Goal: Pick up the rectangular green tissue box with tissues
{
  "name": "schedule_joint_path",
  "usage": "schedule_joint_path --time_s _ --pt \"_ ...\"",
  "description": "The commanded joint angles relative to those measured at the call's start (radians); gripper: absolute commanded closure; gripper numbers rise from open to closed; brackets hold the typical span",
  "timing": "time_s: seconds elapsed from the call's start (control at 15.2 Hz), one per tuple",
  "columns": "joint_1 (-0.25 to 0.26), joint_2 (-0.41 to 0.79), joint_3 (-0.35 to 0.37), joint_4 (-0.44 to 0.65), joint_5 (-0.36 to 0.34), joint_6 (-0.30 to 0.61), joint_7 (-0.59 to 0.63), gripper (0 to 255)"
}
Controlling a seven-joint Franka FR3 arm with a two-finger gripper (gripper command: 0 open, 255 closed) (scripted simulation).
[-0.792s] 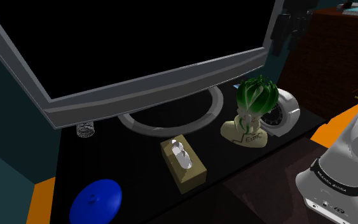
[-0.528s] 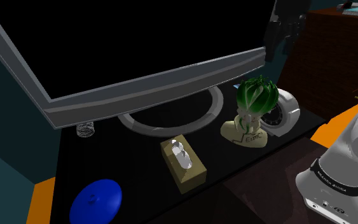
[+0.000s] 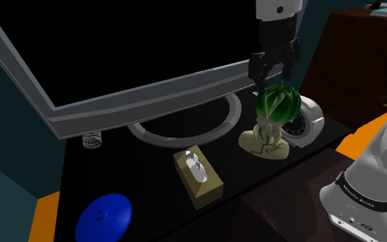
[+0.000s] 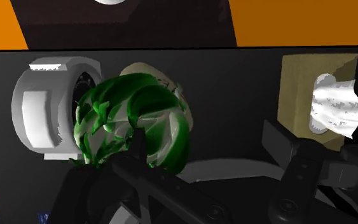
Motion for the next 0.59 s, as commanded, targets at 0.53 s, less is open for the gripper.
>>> schedule_joint_path --time_s 0.53 --pt "0.000 0.378 0.269 0.181 -0.014 0.035 0.410 0"
